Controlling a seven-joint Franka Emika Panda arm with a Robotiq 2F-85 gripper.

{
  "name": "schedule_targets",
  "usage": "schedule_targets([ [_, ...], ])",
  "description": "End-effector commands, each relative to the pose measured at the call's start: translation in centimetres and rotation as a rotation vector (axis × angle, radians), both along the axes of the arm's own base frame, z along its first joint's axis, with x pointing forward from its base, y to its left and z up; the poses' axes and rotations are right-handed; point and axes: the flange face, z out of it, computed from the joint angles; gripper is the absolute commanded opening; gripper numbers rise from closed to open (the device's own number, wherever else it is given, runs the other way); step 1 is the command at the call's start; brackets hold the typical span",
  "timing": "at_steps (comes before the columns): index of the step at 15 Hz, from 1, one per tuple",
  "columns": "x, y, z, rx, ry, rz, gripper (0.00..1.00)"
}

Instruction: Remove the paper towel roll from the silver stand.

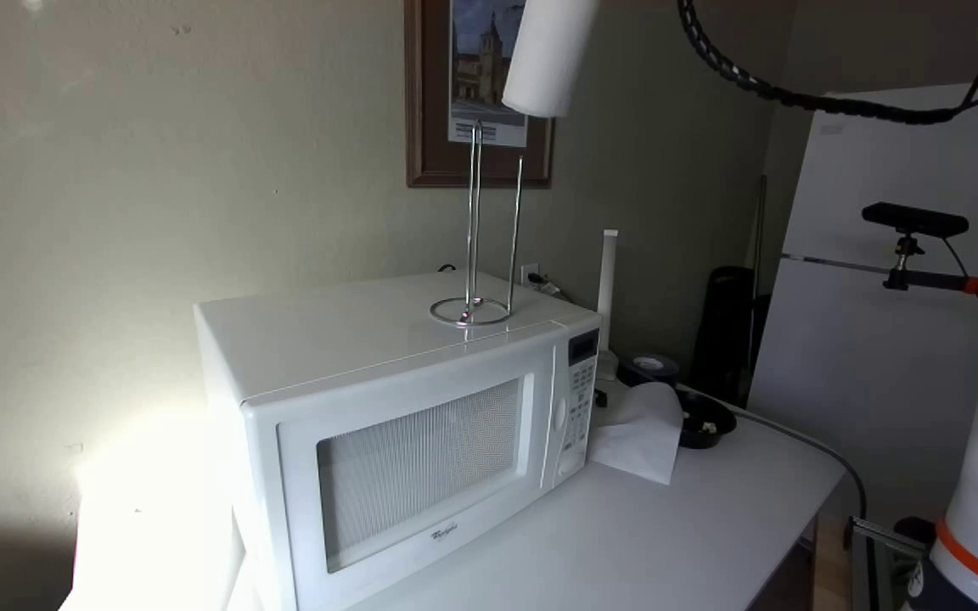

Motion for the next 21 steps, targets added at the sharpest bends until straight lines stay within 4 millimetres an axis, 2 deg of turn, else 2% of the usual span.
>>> schedule_targets([
  [1,-2.8,-2.0,0.5,0.017,0.024,-0.086,0.04],
  [8,-6.7,-6.2,-1.1,0.068,0.139,-0.225,0.04],
  [12,-8.1,-8.5,-2.7,0.106,0.193,-0.311,0.04],
  [15,-7.9,-10.0,-4.7,0.112,0.215,-0.367,0.04],
  [21,-5.5,-10.7,-11.4,0.186,0.322,-0.351,0.04],
])
